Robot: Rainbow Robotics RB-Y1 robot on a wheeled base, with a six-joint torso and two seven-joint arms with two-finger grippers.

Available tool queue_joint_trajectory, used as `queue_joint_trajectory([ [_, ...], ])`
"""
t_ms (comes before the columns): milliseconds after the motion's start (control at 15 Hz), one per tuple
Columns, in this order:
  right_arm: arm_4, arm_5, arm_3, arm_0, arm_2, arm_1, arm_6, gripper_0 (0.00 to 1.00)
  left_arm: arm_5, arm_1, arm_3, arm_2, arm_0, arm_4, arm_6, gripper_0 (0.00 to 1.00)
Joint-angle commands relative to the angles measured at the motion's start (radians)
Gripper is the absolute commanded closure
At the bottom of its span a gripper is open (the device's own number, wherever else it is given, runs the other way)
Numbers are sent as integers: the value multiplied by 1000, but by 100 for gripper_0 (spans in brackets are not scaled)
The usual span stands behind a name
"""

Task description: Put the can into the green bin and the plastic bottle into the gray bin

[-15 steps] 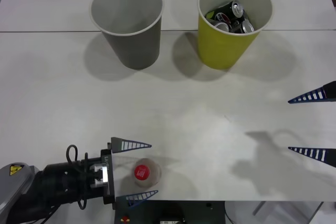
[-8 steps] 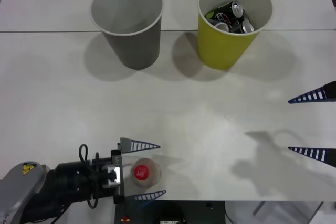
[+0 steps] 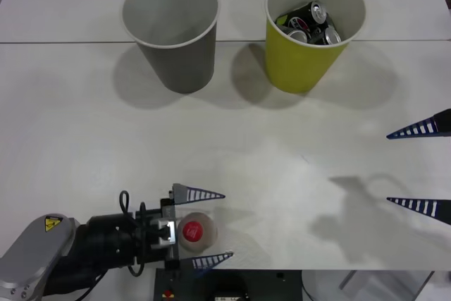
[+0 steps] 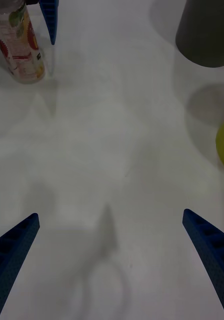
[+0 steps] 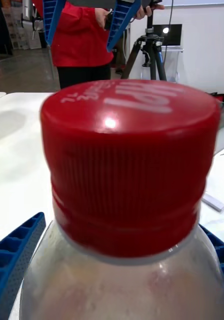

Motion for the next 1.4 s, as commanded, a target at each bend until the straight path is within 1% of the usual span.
queue_joint_trajectory([
  [67, 0, 0, 0, 0, 0, 0, 0, 0, -3, 0, 0, -4, -4, 0, 43, 100],
  [600, 0, 0, 0, 0, 0, 0, 0, 0, -4, 6, 0, 0, -19, -2, 59, 100],
  [867, 0, 0, 0, 0, 0, 0, 0, 0, -4, 38, 0, 16, -50, 8, 92, 100],
  [1000, 0, 0, 0, 0, 0, 0, 0, 0, -4, 60, -17, 31, -62, 14, 160, 100],
  [1133, 0, 0, 0, 0, 0, 0, 0, 0, -3, 81, -56, 57, -70, 9, 252, 100],
  [1200, 0, 0, 0, 0, 0, 0, 0, 0, -1, 90, -76, 69, -73, -8, 298, 100],
  [1400, 0, 0, 0, 0, 0, 0, 0, 0, 6, 118, -161, 115, -72, -129, 482, 100],
])
